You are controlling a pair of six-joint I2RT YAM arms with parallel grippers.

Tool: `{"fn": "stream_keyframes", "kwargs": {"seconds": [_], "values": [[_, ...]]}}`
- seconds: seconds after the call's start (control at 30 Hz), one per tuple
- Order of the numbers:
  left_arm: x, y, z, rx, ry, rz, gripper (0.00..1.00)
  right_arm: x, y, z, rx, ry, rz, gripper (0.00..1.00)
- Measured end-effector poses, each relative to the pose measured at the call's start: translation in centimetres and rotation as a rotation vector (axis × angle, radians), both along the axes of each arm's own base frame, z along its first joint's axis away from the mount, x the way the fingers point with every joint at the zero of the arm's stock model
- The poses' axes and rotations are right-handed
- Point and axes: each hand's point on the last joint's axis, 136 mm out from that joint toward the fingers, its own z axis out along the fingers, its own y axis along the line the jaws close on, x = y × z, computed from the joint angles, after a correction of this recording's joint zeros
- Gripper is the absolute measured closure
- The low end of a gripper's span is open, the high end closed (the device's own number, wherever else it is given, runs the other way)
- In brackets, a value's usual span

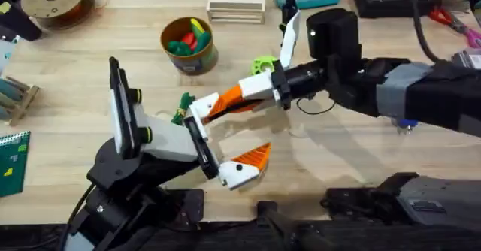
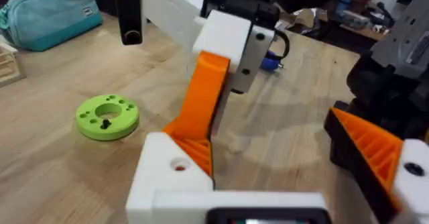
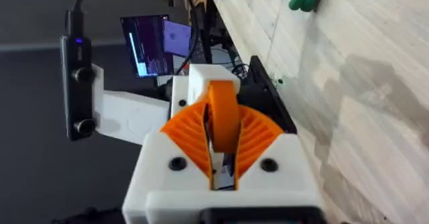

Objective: Pick up the gripper from the table and insert it into the empty holder that is missing its gripper. Then pick up a screw, insert it into the mounting hole, and use the screwdriver to tighten it. Finally, clean up the table by picking up the vegetable and placing it into the bucket.

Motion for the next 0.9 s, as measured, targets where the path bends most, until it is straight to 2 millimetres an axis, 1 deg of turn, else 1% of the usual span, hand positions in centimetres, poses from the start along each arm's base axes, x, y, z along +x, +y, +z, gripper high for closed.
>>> {"fn": "stream_keyframes", "kwargs": {"seconds": [0.03, 0.07, 0.13, 0.17, 0.2, 0.27, 0.3, 0.37, 0.53, 0.67, 0.8, 0.9], "values": [[-0.1, 0.0, 0.0, 0.005, -0.014, -0.004, 0.014, 0.0, 0.2, 0.2, 0.026, -0.029, 0.014, 0.781], [-0.3, -0.1, 0.1, 0.005, -0.018, -0.021, 0.014, 0.0, 0.3, 0.2, 0.032, -0.033, 0.022, 0.758], [-0.6, -0.3, 0.0, 0.006, -0.020, -0.039, 0.014, -0.6, 0.5, 0.1, 0.037, -0.029, 0.045, 0.675], [-0.9, -0.4, 0.1, 0.005, -0.021, -0.056, 0.014, -0.8, 0.6, 0.2, 0.041, -0.027, 0.057, 0.602], [-1.7, -0.7, 0.1, 0.003, -0.020, -0.104, 0.014, -1.0, 0.8, 0.2, 0.045, -0.032, 0.067, 0.492], [-3.2, -1.2, 0.1, 0.001, -0.019, -0.188, 0.014, -1.7, 1.2, 0.4, 0.053, -0.042, 0.092, 0.189], [-3.6, -1.4, 0.1, 0.000, -0.018, -0.214, 0.014, -1.9, 1.4, 0.4, 0.055, -0.046, 0.101, 0.114], [-4.2, -1.5, 0.0, 0.000, -0.015, -0.247, 0.014, -2.1, 1.4, 0.4, 0.057, -0.047, 0.107, 0.085], [-4.8, -1.6, 0.0, -0.001, -0.012, -0.280, 0.014, -2.1, 1.4, 0.4, 0.056, -0.047, 0.105, 0.082], [-4.9, -1.6, 0.0, -0.002, -0.011, -0.291, 0.014, -1.6, 1.5, 0.2, 0.043, -0.054, 0.081, 0.080], [-5.0, -1.6, 0.0, -0.002, -0.010, -0.298, 0.014, 0.0, 1.2, -0.3, 0.016, -0.093, 0.009, 0.079], [-5.1, -1.6, 0.0, -0.002, -0.010, -0.298, 0.014, 2.3, 0.2, -0.7, -0.003, -0.164, -0.068, 0.077]]}}
